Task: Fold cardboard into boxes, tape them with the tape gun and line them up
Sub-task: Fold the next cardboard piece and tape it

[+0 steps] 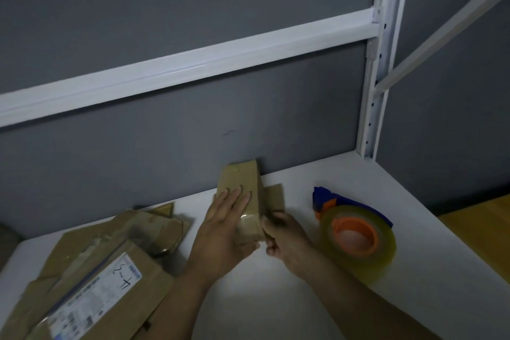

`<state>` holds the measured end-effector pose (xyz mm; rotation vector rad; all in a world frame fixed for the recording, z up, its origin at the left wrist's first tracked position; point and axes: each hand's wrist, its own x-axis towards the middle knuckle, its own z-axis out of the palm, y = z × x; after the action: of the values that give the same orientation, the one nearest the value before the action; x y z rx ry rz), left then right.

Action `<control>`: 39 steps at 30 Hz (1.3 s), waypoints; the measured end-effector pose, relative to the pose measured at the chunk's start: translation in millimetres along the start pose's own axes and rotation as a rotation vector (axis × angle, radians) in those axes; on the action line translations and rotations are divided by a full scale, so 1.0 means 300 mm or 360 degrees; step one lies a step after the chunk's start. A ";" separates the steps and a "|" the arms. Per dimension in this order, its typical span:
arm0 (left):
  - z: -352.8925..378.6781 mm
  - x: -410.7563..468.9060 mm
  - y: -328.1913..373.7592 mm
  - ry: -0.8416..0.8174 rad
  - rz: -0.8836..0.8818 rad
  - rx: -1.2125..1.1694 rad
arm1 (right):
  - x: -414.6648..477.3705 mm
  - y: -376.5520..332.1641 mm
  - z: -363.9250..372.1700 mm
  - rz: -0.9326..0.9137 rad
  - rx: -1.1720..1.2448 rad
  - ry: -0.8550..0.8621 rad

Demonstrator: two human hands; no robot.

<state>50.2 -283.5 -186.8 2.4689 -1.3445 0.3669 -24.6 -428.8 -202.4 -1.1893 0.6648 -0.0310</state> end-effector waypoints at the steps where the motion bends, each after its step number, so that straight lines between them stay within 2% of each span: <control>1: 0.004 0.000 -0.003 0.0022 0.0012 -0.0008 | 0.002 0.010 0.004 -0.0064 -0.0082 0.0068; 4: 0.020 0.009 0.011 0.0057 -0.0016 -0.0028 | -0.002 -0.002 0.010 -0.0490 -0.0275 0.0252; 6: 0.024 0.017 0.018 0.0067 -0.0063 -0.0061 | -0.007 -0.027 0.022 -0.0618 -0.0367 0.0111; 8: 0.002 0.019 0.012 0.0035 -0.0022 -0.0161 | -0.002 -0.038 0.013 -0.0838 -0.0640 0.0008; 11: -0.094 0.028 -0.021 -0.0117 -0.0059 -0.0623 | 0.003 -0.067 -0.056 -0.1326 -0.1170 0.0017; 13: -0.147 0.033 -0.084 -0.0184 -0.0117 -0.0898 | 0.013 -0.084 -0.104 -0.1573 -0.1519 -0.0211; 15: -0.175 0.034 -0.157 -0.0161 -0.0110 -0.0822 | 0.015 -0.109 -0.141 -0.1546 -0.1769 -0.0370; 18: -0.162 0.033 -0.216 -0.0237 0.0059 -0.0597 | 0.032 -0.151 -0.165 -0.1503 -0.1892 -0.0385; 21: -0.126 0.030 -0.213 -0.0098 0.0035 -0.0702 | 0.053 -0.164 -0.158 -0.1659 -0.1937 -0.0392; 24: -0.094 0.024 -0.208 0.0009 -0.0016 -0.0827 | 0.065 -0.167 -0.143 -0.1713 -0.1910 -0.0360; 29: -0.071 0.026 -0.148 0.0094 -0.0134 -0.0542 | 0.077 -0.109 -0.082 -0.1911 -0.1933 -0.0170; 32: -0.075 0.024 -0.124 -0.0032 -0.0289 -0.0558 | 0.071 -0.111 -0.092 -0.1774 -0.1807 -0.0250; 35: -0.093 0.019 -0.126 -0.0018 -0.0207 -0.0776 | 0.044 -0.150 -0.109 -0.1569 -0.1728 -0.0405; 39: -0.091 0.028 -0.133 0.0092 -0.0232 -0.0721 | 0.049 -0.158 -0.043 -0.1659 -0.1802 -0.0045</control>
<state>86.2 -259.1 -164.3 2.1407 -1.0743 0.0839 -4.1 -463.8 -171.0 -2.5211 -0.1101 -0.5705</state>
